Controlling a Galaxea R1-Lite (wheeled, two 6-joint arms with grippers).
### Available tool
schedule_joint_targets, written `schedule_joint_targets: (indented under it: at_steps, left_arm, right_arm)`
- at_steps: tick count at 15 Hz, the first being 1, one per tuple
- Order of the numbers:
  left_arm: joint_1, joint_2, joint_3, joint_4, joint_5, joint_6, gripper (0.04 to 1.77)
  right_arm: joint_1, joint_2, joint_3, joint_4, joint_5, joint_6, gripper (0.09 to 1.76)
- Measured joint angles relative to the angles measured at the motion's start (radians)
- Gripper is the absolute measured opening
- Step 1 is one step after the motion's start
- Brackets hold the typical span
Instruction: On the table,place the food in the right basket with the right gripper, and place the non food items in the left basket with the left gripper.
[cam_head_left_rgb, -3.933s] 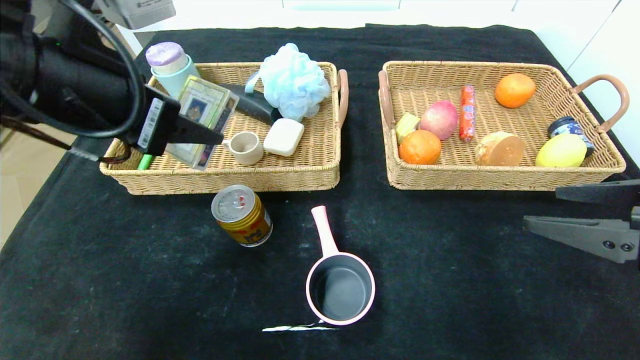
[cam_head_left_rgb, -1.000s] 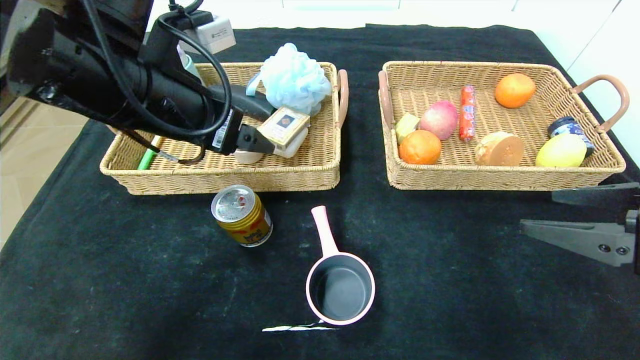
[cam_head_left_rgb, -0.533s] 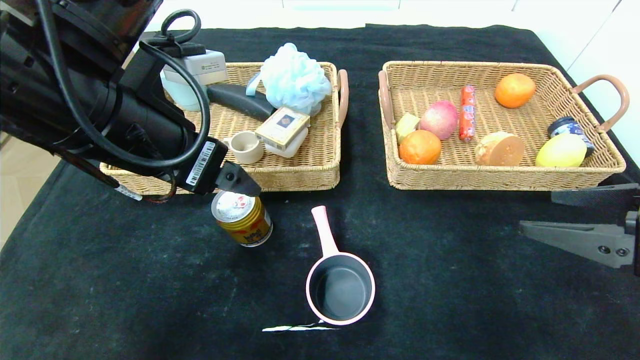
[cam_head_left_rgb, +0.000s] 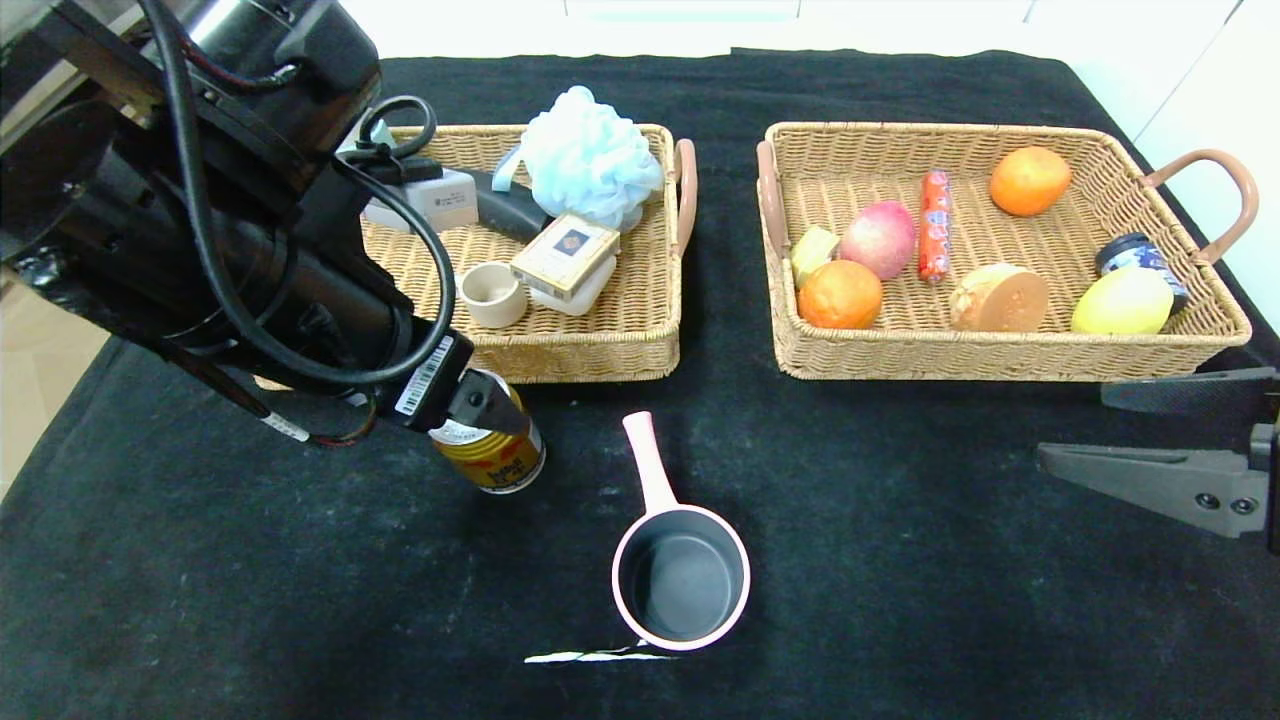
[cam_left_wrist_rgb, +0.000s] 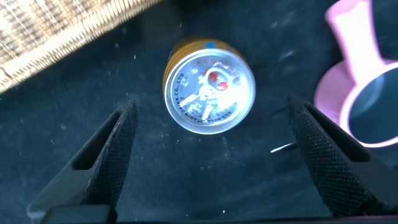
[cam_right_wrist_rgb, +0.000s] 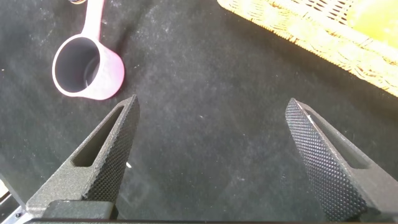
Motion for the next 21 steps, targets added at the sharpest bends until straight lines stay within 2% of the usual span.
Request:
schedule_joint_targets:
  at_steps: [5, 12, 21]
  left_arm:
    - [0.004, 0.040, 0.027, -0.002, 0.007, -0.034, 1.71]
    - [0.041, 0.121, 0.010, -0.042, 0.008, -0.057, 1.72]
    - [0.041, 0.139, 0.006, -0.043, 0.010, -0.060, 1.72]
  right_arm:
    - [0.000, 0.000, 0.000, 0.000, 0.000, 0.000, 1.71]
    - [0.000, 0.000, -0.001, -0.001, 0.000, 0.000, 1.71]
    - [0.000, 0.000, -0.002, 0.000, 0.000, 0.000, 1.71]
